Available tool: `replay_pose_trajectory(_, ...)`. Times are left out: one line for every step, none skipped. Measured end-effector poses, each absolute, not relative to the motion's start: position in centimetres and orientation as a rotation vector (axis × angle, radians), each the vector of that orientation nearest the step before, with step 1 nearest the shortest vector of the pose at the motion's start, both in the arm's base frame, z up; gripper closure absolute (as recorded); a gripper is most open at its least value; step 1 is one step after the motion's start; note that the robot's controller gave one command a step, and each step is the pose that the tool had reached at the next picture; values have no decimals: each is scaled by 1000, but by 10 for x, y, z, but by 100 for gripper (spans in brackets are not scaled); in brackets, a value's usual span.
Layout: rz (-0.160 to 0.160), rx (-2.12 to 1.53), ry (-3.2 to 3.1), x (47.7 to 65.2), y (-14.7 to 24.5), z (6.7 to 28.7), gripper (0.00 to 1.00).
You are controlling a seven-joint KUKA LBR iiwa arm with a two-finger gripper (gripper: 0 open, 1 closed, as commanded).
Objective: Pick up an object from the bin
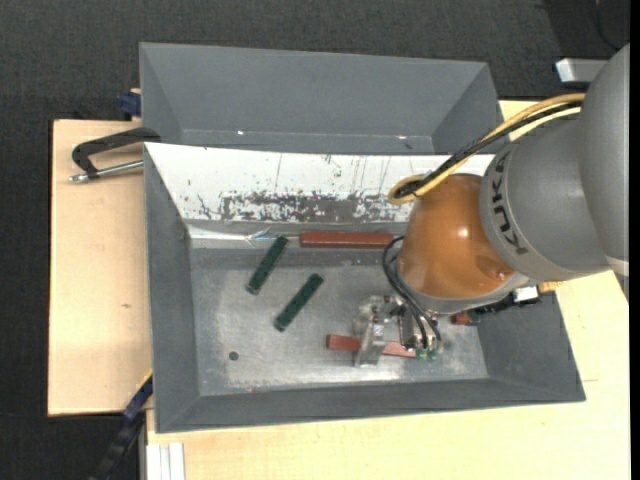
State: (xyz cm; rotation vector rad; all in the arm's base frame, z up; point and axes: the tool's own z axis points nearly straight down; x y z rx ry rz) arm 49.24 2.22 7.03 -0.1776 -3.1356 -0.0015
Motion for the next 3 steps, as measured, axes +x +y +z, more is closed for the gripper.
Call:
replay_pose_trajectory(-1, -177, -3136, 492, 22, 70, 100)
replay_pose_trajectory(-1, -185, -3135, 515, 33, 127, 100)
replay_pose_trajectory(-2, -140, -3143, 501, 30, 246, 100)
